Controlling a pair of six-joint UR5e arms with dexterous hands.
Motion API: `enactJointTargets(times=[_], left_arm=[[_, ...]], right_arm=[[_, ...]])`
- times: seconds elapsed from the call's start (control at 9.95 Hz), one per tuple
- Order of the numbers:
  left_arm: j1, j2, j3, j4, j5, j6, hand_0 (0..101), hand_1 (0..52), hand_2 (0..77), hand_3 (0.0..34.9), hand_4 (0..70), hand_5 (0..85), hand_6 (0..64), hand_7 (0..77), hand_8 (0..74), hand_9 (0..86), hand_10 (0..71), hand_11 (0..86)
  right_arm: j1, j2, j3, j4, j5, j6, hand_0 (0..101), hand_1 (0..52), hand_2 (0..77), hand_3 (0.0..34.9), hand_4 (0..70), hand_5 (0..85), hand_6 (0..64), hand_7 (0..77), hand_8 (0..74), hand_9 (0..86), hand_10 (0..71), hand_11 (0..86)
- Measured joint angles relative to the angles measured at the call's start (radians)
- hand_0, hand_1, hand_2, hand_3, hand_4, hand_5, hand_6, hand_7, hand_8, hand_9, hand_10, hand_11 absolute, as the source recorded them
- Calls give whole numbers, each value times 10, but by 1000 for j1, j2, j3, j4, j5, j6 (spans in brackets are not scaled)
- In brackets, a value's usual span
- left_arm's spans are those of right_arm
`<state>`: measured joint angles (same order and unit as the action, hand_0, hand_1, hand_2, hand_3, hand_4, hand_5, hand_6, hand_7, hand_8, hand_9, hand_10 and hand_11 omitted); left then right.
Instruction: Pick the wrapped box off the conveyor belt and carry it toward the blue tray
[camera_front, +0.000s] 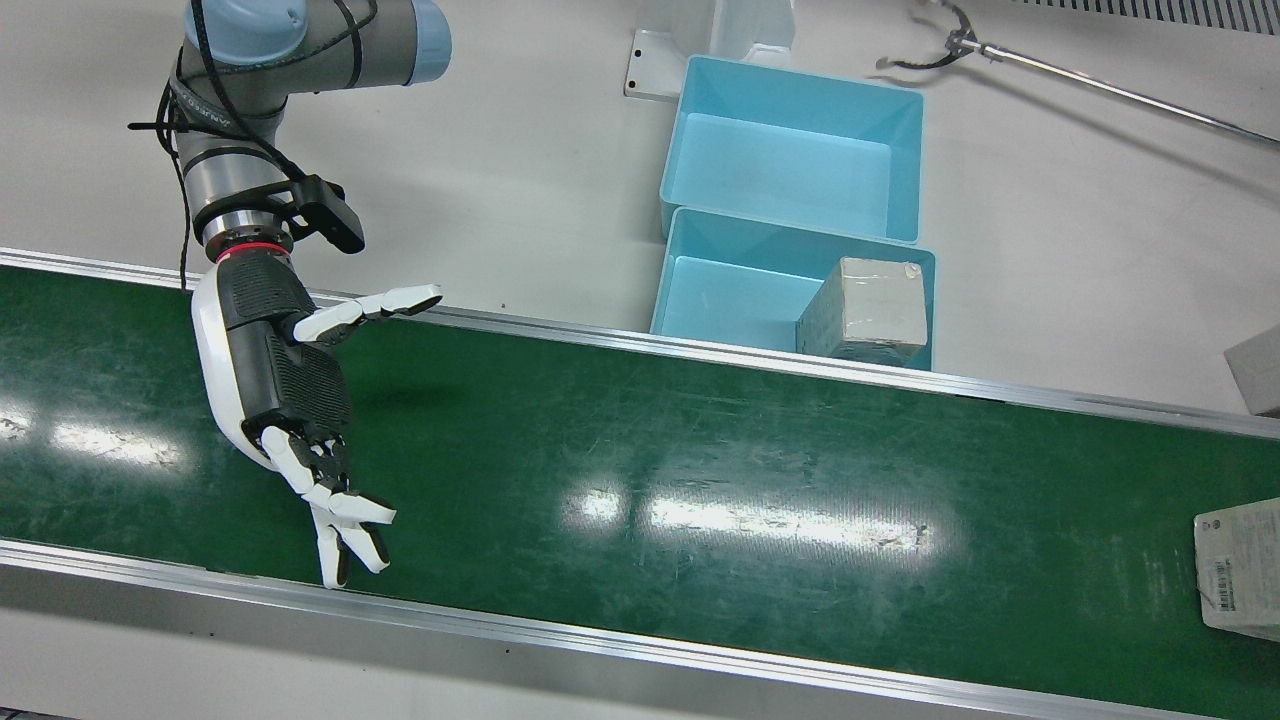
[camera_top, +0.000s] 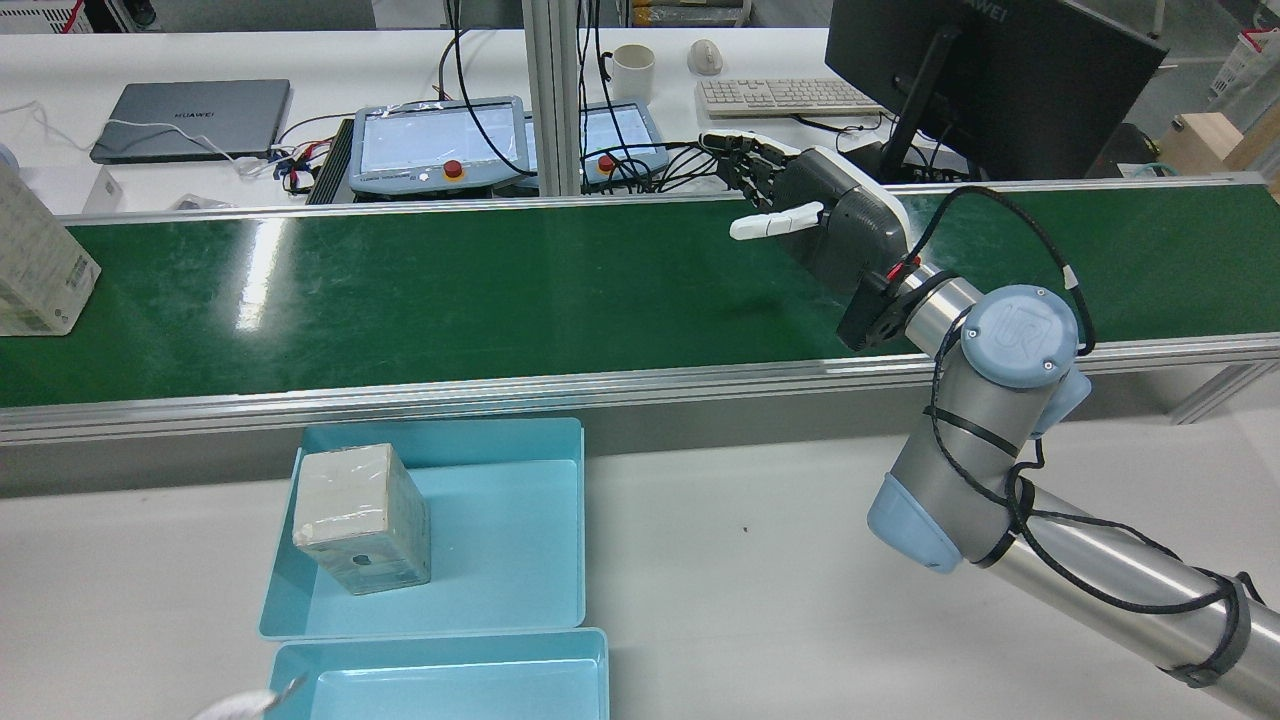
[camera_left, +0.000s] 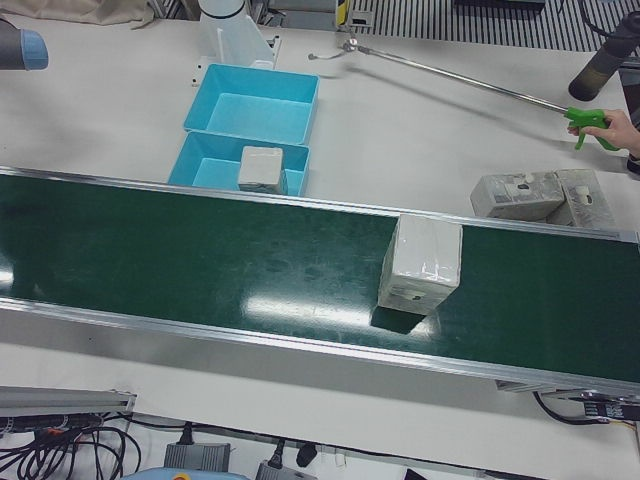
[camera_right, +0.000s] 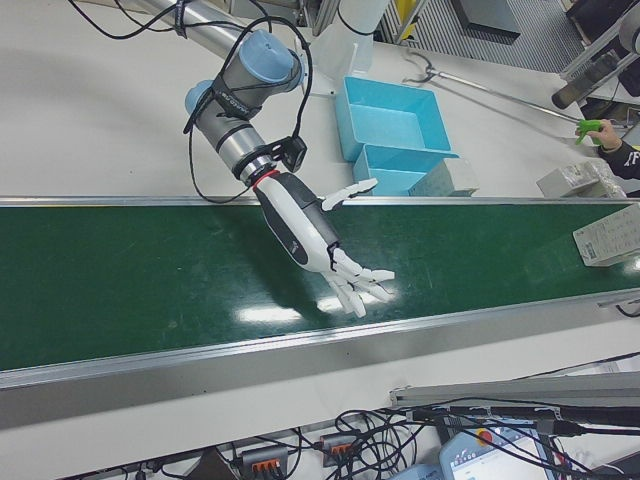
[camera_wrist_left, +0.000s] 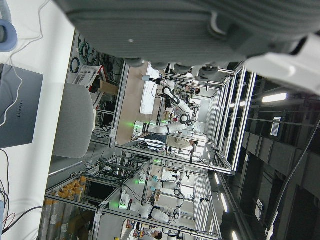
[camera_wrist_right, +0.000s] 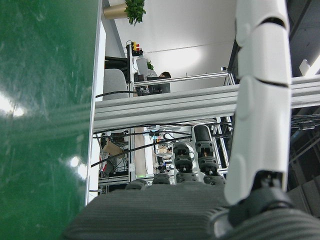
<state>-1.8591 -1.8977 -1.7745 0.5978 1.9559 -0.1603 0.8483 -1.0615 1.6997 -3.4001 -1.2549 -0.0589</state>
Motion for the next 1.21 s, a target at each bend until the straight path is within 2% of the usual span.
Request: enactJointTargets(times=[1.21], left_arm=[[0,0,0,0,0,0,0,0,5,0,0,11,5,5,5,0,5,5]], right_arm=[[0,-8,6,0,0,1,475,142,98,0,109,213,44,44,0,27,0,5]])
